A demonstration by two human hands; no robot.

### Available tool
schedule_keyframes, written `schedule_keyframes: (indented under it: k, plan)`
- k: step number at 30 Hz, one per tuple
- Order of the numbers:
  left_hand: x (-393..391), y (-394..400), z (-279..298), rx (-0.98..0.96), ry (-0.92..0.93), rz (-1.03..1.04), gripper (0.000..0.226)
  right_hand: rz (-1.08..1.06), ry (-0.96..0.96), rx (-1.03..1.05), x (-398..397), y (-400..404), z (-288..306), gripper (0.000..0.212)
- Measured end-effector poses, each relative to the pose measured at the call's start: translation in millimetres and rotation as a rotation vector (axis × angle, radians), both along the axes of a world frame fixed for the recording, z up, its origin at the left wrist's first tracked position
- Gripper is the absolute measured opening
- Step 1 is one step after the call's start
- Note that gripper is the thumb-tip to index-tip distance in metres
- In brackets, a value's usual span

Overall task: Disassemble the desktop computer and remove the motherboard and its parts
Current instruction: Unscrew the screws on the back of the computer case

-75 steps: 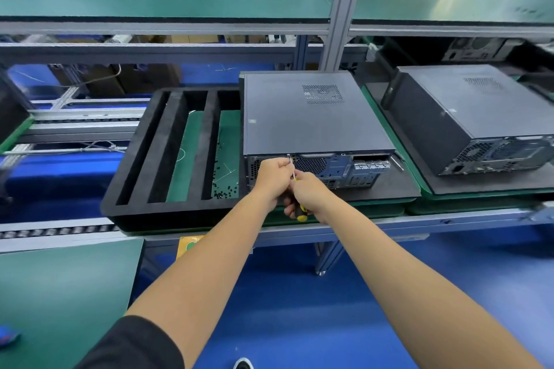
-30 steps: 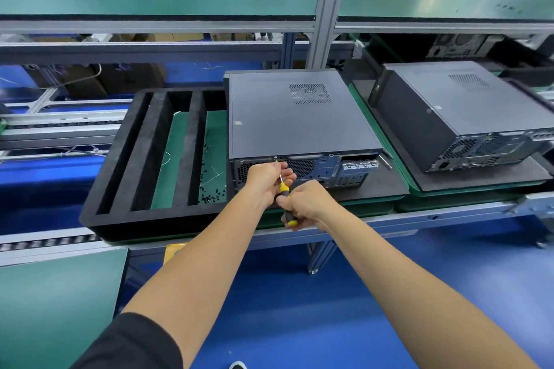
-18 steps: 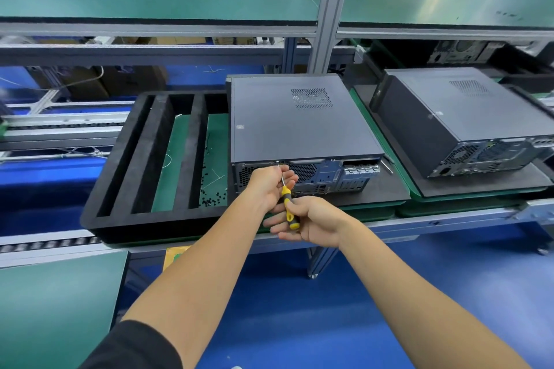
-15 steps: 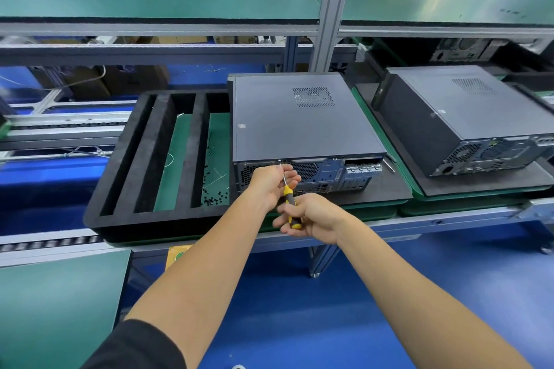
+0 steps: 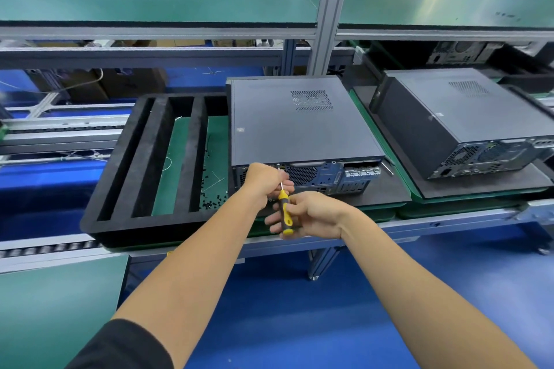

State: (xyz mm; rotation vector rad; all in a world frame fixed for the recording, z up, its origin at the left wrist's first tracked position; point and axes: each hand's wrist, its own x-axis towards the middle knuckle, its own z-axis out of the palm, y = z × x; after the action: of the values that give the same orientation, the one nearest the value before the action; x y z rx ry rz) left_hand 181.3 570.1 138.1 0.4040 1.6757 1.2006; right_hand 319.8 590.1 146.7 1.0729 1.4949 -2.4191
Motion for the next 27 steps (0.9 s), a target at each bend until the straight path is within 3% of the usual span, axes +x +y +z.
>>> schedule_keyframes:
  k: [2,5,10,13,15,20,27]
  plan:
    - [2,0,1,-0.004,-0.015,0.021,0.018,-0.032,-0.009,-0.019,0,5,-2,0.017]
    - [-1,-2,1,0.016,-0.056,-0.022,0.022,-0.049,-0.129,0.143,-5,6,-6,0.003]
    - [-14,-8,0,-0.015,0.071,-0.142,0.019,-0.063,-0.238,0.375,-15,2,-7,0.031]
    - [-15,-7,-1,-0.022,0.056,-0.088,0.014,-0.035,-0.249,0.425,-19,-1,-6,0.033]
    - [-13,-5,-2,-0.029,0.042,-0.042,0.015,0.002,-0.216,0.357,-17,-1,-4,0.025]
    - [-2,0,0,0.014,-0.032,0.058,0.008,-0.043,-0.011,-0.088,-2,6,8,0.016]
    - [2,-1,3,0.032,-0.065,0.047,0.019,0.003,-0.089,0.024,-4,11,3,0.018]
